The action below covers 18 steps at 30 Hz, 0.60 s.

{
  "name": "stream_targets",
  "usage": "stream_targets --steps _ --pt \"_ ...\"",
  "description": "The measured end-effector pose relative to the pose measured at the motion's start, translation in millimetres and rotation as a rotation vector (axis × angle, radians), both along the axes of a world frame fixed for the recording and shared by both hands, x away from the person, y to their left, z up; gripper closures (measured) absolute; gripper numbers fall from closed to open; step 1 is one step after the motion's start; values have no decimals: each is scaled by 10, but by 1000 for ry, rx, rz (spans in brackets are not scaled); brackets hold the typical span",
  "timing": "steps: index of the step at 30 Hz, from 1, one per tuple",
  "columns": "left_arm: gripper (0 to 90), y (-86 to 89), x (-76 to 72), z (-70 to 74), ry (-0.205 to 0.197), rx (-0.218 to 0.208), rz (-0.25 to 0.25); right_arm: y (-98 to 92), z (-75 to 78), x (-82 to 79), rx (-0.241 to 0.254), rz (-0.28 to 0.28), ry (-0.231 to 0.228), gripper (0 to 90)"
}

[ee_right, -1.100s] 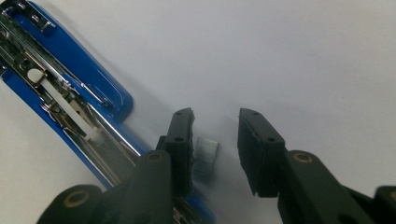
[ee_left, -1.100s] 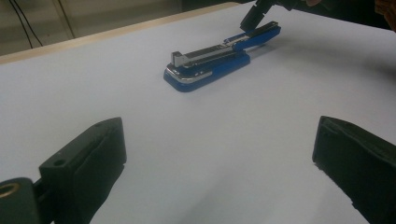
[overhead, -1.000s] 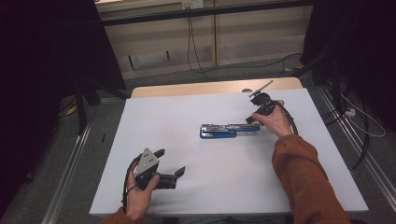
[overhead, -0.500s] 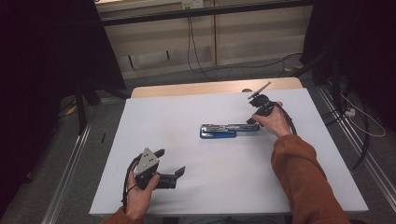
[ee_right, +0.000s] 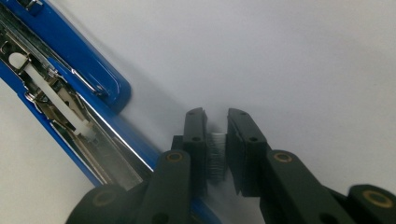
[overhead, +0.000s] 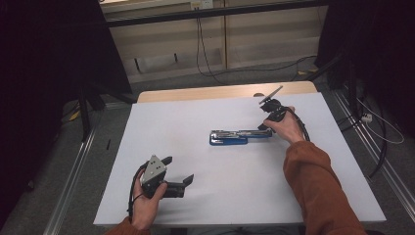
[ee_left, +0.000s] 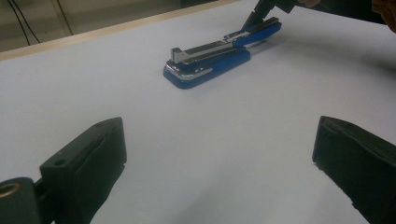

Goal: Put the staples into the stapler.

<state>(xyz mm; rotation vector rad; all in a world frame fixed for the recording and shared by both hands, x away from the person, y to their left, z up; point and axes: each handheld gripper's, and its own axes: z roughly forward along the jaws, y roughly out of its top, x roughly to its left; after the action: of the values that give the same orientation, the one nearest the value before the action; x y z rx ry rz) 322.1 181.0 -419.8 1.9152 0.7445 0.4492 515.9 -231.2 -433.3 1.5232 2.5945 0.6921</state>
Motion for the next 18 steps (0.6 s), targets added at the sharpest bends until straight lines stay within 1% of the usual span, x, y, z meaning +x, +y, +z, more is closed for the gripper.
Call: stream_targets --steps 5,7,8,10,16,18 --pt "32 -4 5 -4 2 -1 0 -9 -4 19 4 5 -13 785" --pt "32 -5 4 -5 2 -2 0 2 2 21 12 -6 -20 787" --pt "32 -5 4 -5 2 -2 0 -1 8 27 13 0 -35 787" --pt "31 -2 3 -4 0 -1 -1 6 14 37 9 -1 -42 787" --pt "32 1 4 -7 1 1 3 9 -9 57 19 1 -54 781" --pt "32 2 2 -3 -1 3 0 12 -15 56 24 -2 -43 760"
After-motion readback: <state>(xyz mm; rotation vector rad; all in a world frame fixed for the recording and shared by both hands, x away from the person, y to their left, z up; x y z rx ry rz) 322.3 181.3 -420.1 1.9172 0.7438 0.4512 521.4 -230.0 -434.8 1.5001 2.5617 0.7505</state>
